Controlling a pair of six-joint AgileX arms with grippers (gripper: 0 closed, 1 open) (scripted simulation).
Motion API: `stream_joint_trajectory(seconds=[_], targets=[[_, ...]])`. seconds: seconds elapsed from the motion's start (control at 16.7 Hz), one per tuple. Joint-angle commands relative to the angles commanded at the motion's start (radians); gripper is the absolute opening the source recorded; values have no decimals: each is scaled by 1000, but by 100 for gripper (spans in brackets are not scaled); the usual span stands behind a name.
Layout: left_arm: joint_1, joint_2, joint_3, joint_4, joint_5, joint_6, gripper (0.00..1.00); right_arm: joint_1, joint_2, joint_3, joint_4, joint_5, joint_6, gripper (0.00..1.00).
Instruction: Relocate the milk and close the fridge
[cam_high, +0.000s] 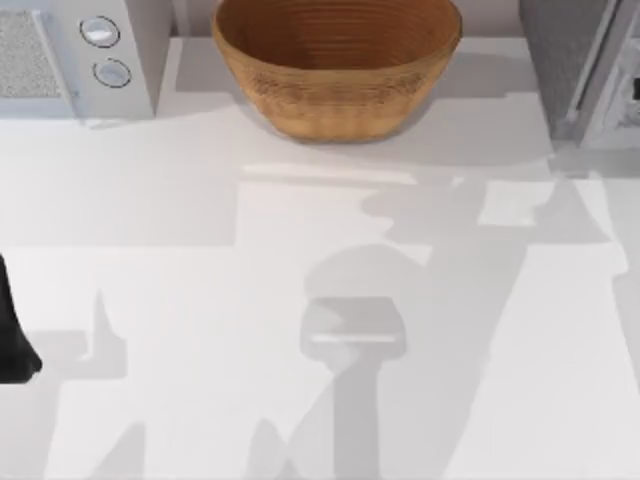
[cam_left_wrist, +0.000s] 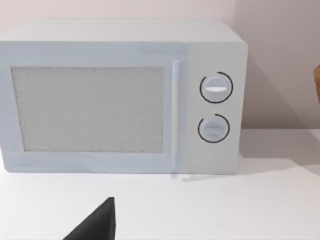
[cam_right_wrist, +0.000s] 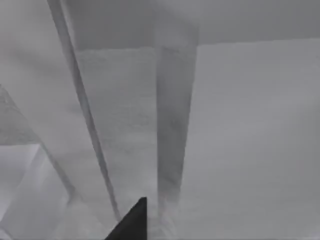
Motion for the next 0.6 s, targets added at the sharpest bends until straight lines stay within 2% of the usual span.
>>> stream_joint_trajectory(seconds=[0.36, 0.6], targets=[[0, 0, 0, 0, 0, 0, 100, 0, 206, 261, -55, 7, 2, 100], [0, 0, 0, 0, 0, 0, 100, 2, 276, 340, -78, 7, 4, 100]])
